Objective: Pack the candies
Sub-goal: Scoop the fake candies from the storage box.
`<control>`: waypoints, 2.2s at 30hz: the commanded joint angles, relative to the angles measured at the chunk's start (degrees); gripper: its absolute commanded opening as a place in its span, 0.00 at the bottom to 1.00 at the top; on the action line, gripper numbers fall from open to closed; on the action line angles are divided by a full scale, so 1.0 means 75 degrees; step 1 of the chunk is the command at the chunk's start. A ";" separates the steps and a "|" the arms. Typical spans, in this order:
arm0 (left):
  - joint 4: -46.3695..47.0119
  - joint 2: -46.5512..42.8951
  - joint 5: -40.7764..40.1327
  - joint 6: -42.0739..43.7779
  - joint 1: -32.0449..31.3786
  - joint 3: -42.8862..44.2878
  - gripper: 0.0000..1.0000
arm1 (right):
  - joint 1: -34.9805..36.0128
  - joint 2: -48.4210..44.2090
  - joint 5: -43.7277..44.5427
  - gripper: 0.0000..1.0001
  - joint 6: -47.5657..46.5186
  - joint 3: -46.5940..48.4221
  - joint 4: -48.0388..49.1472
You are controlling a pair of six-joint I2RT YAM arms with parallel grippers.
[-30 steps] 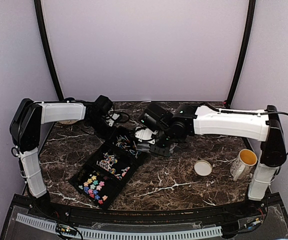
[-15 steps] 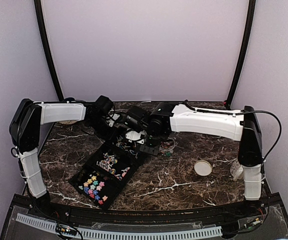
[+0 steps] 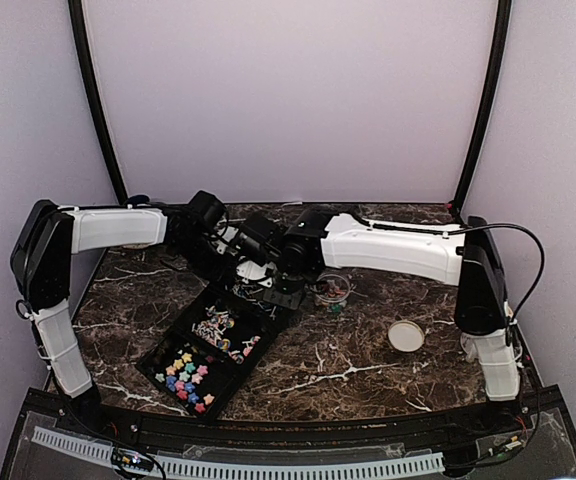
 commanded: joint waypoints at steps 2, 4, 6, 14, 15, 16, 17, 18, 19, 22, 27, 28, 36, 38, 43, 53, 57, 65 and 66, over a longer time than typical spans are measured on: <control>0.0680 -0.0713 0.0484 0.0093 -0.0091 0.0080 0.00 | 0.0041 0.0302 -0.0593 0.00 0.0013 -0.0537 0.1037; 0.0675 -0.0695 0.0503 0.0093 -0.0091 0.0073 0.00 | 0.0012 0.0344 -0.0640 0.00 0.0124 -0.0754 0.1519; 0.0678 -0.0680 0.0517 0.0093 -0.0091 0.0093 0.00 | -0.0012 0.0431 -0.0617 0.00 0.0305 -0.0898 0.1881; 0.0619 -0.0601 0.0469 0.0100 -0.0088 0.0109 0.00 | -0.0071 0.0187 -0.0411 0.00 0.0984 -0.2182 0.4042; 0.0608 -0.0594 0.0435 0.0094 -0.0089 0.0123 0.00 | -0.0082 0.0109 -0.0375 0.00 0.1057 -0.2347 0.4267; 0.0589 -0.0579 0.0388 0.0084 -0.0091 0.0128 0.00 | -0.0100 0.0041 -0.0359 0.00 0.1128 -0.2502 0.4482; 0.0573 -0.0558 0.0342 0.0070 -0.0091 0.0139 0.00 | -0.0116 -0.0033 -0.0336 0.00 0.1195 -0.2627 0.4585; 0.0551 -0.0535 0.0306 0.0059 -0.0091 0.0149 0.00 | -0.0142 -0.0135 -0.0329 0.00 0.1270 -0.2792 0.4801; 0.0527 -0.0517 0.0282 0.0042 -0.0091 0.0150 0.00 | -0.0154 -0.0234 -0.0344 0.00 0.1314 -0.2973 0.4964; 0.0466 -0.0467 0.0267 0.0006 -0.0080 0.0184 0.00 | -0.0220 -0.0606 -0.0401 0.00 0.1428 -0.3598 0.5648; 0.0429 -0.0465 0.0242 -0.0030 -0.0045 0.0183 0.00 | -0.0392 -0.1234 -0.0629 0.00 0.1539 -0.4958 0.7229; 0.0429 -0.0460 0.0247 -0.0034 -0.0039 0.0177 0.00 | -0.0422 -0.1321 -0.0822 0.00 0.1621 -0.5170 0.7554; 0.0362 -0.0385 0.0180 -0.0068 -0.0020 0.0209 0.00 | -0.0540 -0.1709 -0.0961 0.00 0.1748 -0.6011 0.8700; 0.0347 -0.0373 0.0169 -0.0073 -0.0003 0.0206 0.00 | -0.0562 -0.1831 -0.0978 0.00 0.1760 -0.6186 0.9051; 0.0325 -0.0361 0.0165 -0.0083 0.0020 0.0222 0.00 | -0.0610 -0.2057 -0.0990 0.00 0.1807 -0.6742 0.9576; 0.0290 -0.0349 0.0101 -0.0127 0.0074 0.0214 0.00 | -0.0618 -0.2610 -0.1040 0.00 0.1691 -0.7305 1.0179; 0.0276 -0.0325 0.0094 -0.0141 0.0093 0.0224 0.00 | -0.0624 -0.2788 -0.1014 0.00 0.1674 -0.7393 1.0101; 0.0270 -0.0314 0.0107 -0.0145 0.0085 0.0228 0.00 | -0.0604 -0.2680 -0.0723 0.00 0.1154 -0.6608 0.8445; 0.0265 -0.0314 0.0107 -0.0145 0.0093 0.0228 0.00 | -0.0593 -0.2662 -0.0707 0.00 0.1073 -0.6466 0.8168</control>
